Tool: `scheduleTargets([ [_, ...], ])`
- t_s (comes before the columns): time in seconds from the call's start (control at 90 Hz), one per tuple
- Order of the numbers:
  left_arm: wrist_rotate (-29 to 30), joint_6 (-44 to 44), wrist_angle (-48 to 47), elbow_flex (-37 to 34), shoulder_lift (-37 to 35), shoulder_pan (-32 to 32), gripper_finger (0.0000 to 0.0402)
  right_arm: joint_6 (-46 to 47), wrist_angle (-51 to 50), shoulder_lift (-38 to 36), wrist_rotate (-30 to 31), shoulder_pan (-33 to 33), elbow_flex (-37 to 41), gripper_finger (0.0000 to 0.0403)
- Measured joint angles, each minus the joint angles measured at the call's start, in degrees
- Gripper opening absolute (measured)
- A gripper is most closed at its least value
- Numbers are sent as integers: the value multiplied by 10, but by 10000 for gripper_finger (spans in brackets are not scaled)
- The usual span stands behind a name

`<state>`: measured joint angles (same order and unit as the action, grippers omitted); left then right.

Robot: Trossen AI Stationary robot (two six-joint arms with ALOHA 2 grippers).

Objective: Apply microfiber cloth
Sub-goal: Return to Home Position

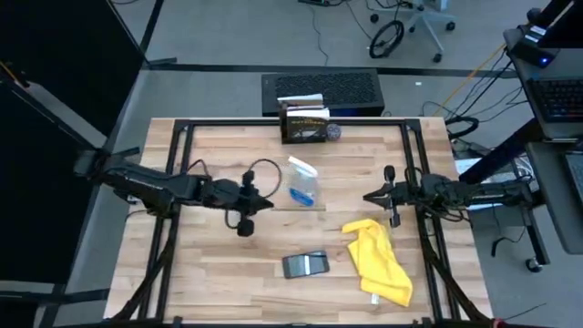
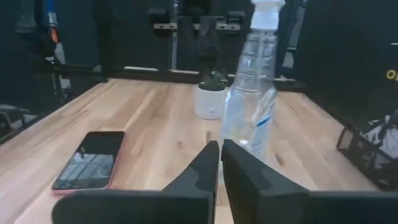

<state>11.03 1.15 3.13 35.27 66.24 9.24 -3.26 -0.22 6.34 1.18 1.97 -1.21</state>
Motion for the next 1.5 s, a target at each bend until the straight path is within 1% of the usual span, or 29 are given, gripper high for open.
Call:
scheduleTargets([
  [0.167, 8, 41, 88, -118, -89, 7, 0, 24, 0, 2, 0, 0, 0, 6],
  [0.233, -11, 46, 121, -163, -135, 6, 0, 27, 0, 2, 1, 0, 0, 6],
  [0.378, -53, 70, 131, -236, -248, -10, 0, 27, 0, 2, 2, 0, 0, 6],
  [0.489, -88, 62, 115, -276, -324, -17, 0, 28, 0, 2, 2, 0, 0, 6],
  [0.589, -93, 50, 91, -291, -382, -18, 0, 28, 0, 2, 2, 0, 0, 6],
  [0.789, -86, 17, 29, -292, -473, -18, 0, 28, 0, 2, 2, 0, 0, 6],
  [0.889, -84, 14, 31, -303, -510, -18, 0, 28, 0, 2, 2, 0, 0, 6],
  [1.022, -82, 15, 42, -341, -562, -18, 0, 28, 1, 2, 2, 0, 0, 6],
  [1.133, -77, 15, 16, -348, -600, -18, 0, 28, 1, 2, 2, 0, 0, 6],
  [1.244, -75, 15, -23, -348, -626, -18, 0, 28, 1, 2, 2, 0, 0, 6],
  [1.5, -76, 14, -22, -348, -623, -18, 0, 28, 1, 2, 2, 0, 0, 6],
])
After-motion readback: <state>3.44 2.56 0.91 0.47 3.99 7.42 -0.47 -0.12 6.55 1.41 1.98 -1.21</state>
